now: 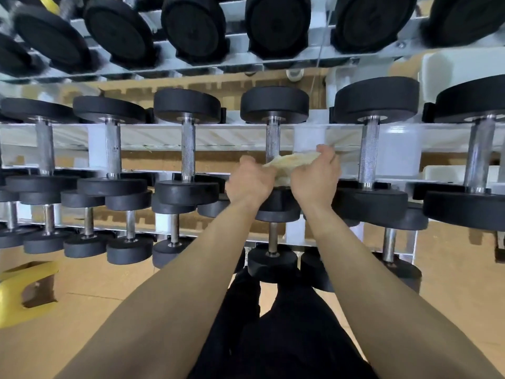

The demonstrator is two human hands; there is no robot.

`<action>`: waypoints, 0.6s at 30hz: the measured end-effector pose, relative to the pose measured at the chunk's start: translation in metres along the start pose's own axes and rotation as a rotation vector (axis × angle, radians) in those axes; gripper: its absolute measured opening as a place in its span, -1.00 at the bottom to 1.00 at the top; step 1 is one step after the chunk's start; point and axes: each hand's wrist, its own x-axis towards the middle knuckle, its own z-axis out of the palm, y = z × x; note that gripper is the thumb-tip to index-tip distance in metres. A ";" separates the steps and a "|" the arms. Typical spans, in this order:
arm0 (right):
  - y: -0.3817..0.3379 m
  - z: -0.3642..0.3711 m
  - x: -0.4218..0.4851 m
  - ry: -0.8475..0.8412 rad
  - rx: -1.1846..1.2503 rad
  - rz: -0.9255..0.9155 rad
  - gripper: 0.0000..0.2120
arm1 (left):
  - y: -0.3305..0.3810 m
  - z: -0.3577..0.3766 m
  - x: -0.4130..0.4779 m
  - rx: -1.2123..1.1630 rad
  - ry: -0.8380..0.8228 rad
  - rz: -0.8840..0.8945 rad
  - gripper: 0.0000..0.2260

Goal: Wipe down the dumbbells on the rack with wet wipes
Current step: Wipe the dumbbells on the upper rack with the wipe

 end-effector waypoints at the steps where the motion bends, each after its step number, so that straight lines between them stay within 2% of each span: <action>1: 0.000 0.005 -0.004 0.050 0.121 0.099 -0.50 | 0.003 0.006 0.001 0.160 -0.019 0.009 -0.45; 3: -0.002 0.018 -0.011 0.092 0.244 0.298 -0.55 | 0.008 0.011 0.004 0.311 -0.031 0.033 -0.31; 5: -0.005 0.031 -0.016 0.110 0.272 0.374 -0.57 | 0.010 0.011 0.015 0.243 -0.085 0.050 -0.38; 10: -0.008 0.035 -0.018 0.159 0.293 0.356 -0.62 | -0.008 -0.011 0.041 0.033 -0.135 0.191 -0.69; 13: -0.006 0.036 -0.018 0.092 0.259 0.293 -0.66 | -0.032 -0.020 0.058 -0.278 -0.342 0.296 -0.82; 16: -0.003 0.038 -0.016 0.061 0.242 0.271 -0.70 | -0.047 -0.023 0.072 -0.369 -0.464 0.239 -0.76; 18: -0.004 0.038 -0.015 0.081 0.235 0.304 -0.68 | -0.047 -0.016 0.080 -0.246 -0.396 0.210 -0.70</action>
